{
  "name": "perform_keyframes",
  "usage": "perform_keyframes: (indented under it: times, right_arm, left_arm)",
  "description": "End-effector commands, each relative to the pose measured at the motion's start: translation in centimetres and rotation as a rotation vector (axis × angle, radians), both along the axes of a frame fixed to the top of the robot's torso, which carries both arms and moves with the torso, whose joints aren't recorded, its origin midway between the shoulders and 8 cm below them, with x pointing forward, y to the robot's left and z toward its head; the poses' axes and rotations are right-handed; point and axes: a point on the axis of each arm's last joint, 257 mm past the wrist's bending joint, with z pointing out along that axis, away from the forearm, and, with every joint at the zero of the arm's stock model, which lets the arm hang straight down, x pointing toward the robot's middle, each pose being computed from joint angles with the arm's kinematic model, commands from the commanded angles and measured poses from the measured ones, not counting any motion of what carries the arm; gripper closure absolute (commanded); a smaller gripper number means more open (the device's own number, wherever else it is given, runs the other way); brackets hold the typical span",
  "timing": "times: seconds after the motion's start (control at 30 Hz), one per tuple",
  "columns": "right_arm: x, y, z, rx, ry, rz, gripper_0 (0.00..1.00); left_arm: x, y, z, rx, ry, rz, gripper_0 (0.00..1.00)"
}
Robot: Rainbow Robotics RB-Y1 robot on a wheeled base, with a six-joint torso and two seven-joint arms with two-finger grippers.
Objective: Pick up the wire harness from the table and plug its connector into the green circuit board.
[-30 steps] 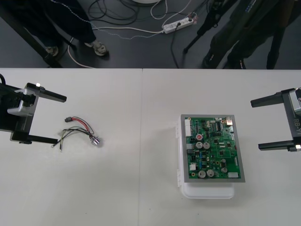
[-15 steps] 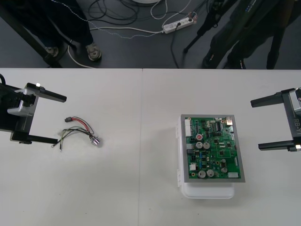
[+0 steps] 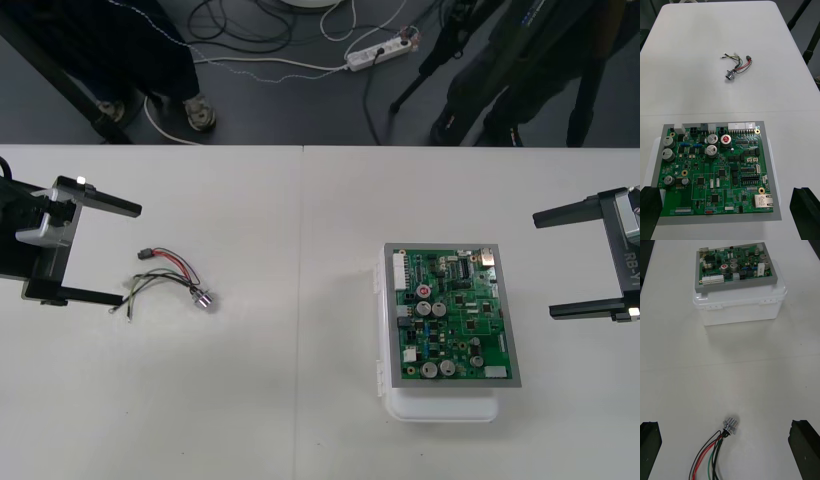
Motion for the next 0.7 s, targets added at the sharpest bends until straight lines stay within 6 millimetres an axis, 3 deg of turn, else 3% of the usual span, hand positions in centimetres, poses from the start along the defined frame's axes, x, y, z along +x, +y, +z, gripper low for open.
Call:
perform_keyframes:
  times: [0.03,0.7]
  right_arm:
    - [0.02,-0.55,0.43,-0.057,-0.052,0.035,0.0]
    - [0.02,-0.55,0.43,-0.057,-0.052,0.035,0.0]
  left_arm:
    - [-1.42,-0.51,-0.86,-0.015,0.086,0.007,0.0]
    - [-1.42,-0.51,-0.86,-0.015,0.086,0.007,0.0]
